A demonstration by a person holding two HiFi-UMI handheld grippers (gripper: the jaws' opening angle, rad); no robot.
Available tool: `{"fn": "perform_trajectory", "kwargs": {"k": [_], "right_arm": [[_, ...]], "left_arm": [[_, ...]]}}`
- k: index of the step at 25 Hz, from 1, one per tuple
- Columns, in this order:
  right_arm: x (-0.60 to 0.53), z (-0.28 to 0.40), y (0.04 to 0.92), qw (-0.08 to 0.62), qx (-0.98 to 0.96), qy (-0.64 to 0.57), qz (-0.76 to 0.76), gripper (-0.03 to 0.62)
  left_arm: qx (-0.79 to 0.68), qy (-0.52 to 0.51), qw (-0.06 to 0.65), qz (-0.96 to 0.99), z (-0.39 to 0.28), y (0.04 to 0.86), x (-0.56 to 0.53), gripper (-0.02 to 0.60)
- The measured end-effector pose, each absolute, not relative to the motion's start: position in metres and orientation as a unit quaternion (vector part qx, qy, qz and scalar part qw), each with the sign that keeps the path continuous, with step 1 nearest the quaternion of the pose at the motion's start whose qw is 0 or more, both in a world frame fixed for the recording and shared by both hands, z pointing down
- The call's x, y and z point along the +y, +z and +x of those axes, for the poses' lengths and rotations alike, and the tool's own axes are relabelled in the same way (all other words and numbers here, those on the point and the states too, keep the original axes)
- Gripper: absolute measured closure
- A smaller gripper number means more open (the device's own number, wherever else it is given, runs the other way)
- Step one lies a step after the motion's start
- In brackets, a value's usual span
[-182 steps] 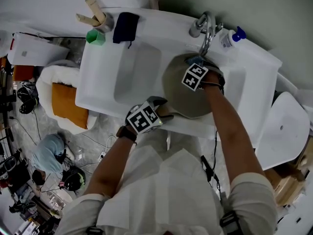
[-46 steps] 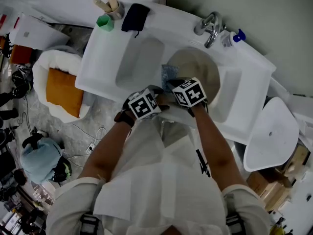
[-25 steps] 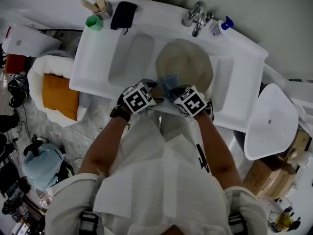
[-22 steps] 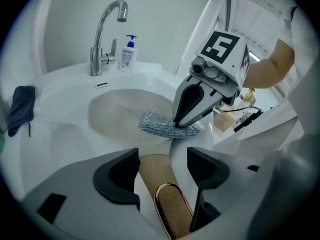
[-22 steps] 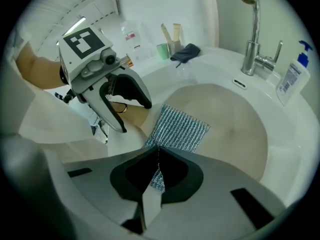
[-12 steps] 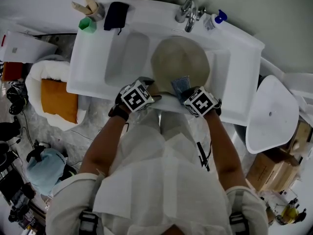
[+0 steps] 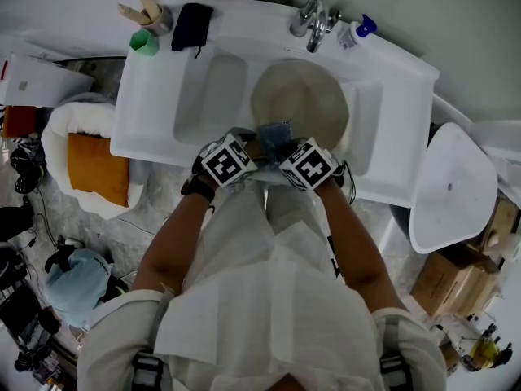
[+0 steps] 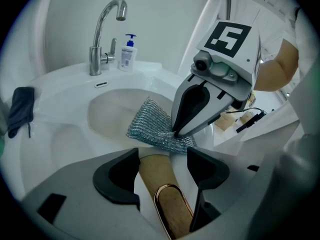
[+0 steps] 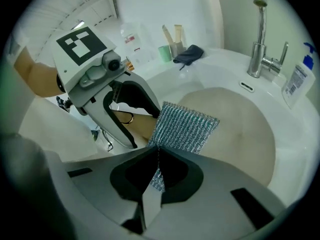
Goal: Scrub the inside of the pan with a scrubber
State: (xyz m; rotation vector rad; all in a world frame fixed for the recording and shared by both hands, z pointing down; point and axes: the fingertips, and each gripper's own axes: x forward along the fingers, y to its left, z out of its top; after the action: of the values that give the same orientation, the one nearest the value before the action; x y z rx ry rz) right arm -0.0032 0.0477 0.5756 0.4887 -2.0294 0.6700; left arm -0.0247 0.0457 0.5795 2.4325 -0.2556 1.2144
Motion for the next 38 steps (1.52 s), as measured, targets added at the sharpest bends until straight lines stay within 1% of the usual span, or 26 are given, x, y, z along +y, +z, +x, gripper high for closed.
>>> {"fn": "perform_trajectory", "kwargs": {"k": [5, 12, 19, 25, 30, 35, 38], "right_arm": [[0.059, 0.021, 0.578, 0.468, -0.812, 0.281, 0.204, 0.579], [0.065, 0.071, 0.587, 0.494, -0.786, 0.286, 0.236, 0.579], [0.057, 0.129, 0.597, 0.524, -0.754, 0.275, 0.285, 0.579], [0.039, 0.172, 0.604, 0.527, -0.731, 0.275, 0.334, 0.579], [0.047, 0.159, 0.602, 0.511, -0.737, 0.296, 0.328, 0.579], [0.058, 0.117, 0.594, 0.488, -0.758, 0.31, 0.302, 0.579], [0.059, 0.084, 0.589, 0.462, -0.776, 0.321, 0.284, 0.579]], "left_arm": [[-0.094, 0.437, 0.211, 0.869, -0.024, 0.579, 0.046, 0.272], [-0.092, 0.445, 0.203, 0.867, -0.024, 0.581, 0.046, 0.272], [-0.088, 0.451, 0.201, 0.865, -0.023, 0.58, 0.046, 0.272], [-0.087, 0.454, 0.202, 0.864, -0.021, 0.579, 0.045, 0.272], [-0.086, 0.457, 0.206, 0.861, -0.023, 0.582, 0.045, 0.272], [-0.088, 0.454, 0.206, 0.863, -0.021, 0.58, 0.044, 0.273], [-0.087, 0.459, 0.207, 0.86, -0.022, 0.582, 0.045, 0.272]]}}
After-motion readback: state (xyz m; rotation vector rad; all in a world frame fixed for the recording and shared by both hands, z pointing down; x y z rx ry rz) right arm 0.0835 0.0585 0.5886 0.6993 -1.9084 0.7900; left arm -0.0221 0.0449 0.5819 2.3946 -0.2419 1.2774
